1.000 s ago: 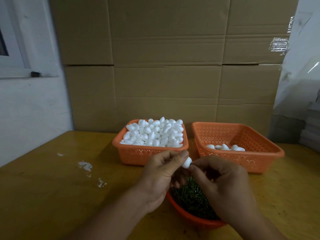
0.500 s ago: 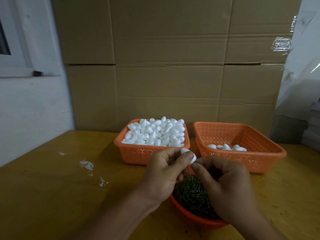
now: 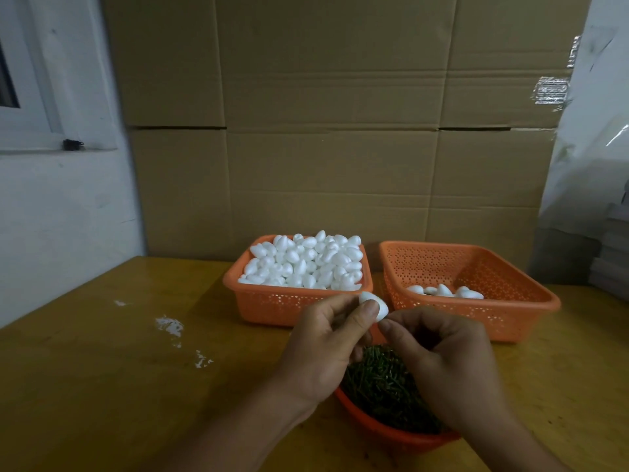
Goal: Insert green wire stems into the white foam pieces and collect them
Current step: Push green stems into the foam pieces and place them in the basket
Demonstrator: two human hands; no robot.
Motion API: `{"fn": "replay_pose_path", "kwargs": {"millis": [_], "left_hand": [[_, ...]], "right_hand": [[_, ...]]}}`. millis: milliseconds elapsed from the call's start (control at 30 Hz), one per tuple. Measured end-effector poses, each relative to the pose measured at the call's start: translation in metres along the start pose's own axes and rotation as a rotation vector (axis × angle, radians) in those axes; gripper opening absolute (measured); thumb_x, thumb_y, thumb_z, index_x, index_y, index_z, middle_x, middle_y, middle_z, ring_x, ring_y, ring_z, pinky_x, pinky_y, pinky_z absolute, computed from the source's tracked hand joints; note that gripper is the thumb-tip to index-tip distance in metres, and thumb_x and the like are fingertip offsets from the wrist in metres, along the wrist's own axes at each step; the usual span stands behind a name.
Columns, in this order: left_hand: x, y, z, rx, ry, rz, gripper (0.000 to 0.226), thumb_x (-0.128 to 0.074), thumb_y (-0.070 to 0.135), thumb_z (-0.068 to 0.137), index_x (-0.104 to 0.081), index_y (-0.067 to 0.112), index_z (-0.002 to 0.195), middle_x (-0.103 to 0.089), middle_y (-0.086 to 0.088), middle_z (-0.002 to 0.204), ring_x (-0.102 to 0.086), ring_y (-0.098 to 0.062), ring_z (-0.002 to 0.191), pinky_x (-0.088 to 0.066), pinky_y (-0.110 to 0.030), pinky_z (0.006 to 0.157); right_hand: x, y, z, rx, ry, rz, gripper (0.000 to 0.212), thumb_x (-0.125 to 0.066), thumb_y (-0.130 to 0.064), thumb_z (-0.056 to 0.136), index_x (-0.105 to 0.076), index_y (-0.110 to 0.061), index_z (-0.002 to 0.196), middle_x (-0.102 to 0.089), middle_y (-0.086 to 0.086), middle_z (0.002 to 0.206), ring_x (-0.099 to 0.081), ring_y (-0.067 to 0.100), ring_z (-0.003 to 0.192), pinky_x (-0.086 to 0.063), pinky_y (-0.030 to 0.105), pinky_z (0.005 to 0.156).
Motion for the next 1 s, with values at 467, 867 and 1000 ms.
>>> {"fn": "replay_pose_path", "kwargs": {"millis": [467,867,1000], "left_hand": [[-0.013,0.004,-0.013,-0.173,-0.04,0.515,0.024,-0.057,0.055,0.089,-0.067,0.034,0.094,-0.064,0.02,0.075,-0.063,-0.006,0.069,-0.052,-0.032,0.059],[-0.018,0.002,-0.014,-0.193,-0.068,0.585,0.024,-0.054,0.058,0.09,-0.064,0.036,0.093,-0.066,0.018,0.074,-0.065,-0.007,0.07,-0.056,-0.043,0.066],[-0.018,0.004,-0.014,-0.207,-0.063,0.574,0.024,-0.055,0.055,0.092,-0.064,0.033,0.093,-0.066,0.016,0.076,-0.065,-0.007,0.073,-0.056,-0.042,0.066]], "right_hand": [[0.073,0.113,0.105,-0.412,-0.021,-0.877,0.037,-0.061,-0.032,0.097,-0.064,-0.014,0.065,-0.062,0.004,0.056,-0.057,0.019,0.048,-0.046,0.028,0.052],[0.071,0.137,0.124,-0.484,-0.249,-1.008,0.019,-0.072,-0.029,0.09,-0.061,-0.015,0.083,-0.067,0.005,0.077,-0.067,0.019,0.068,-0.061,0.036,0.067],[0.073,0.126,0.122,-0.458,-0.18,-0.976,0.023,-0.062,-0.022,0.094,-0.061,-0.011,0.074,-0.064,0.007,0.068,-0.062,0.02,0.059,-0.047,0.027,0.051]]}}
Point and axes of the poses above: each hand's wrist, its own z-axis towards the middle knuckle, its own x-axis out of the back of the hand, y = z × x, the point moved 9 cm from there along z, towards the middle knuckle
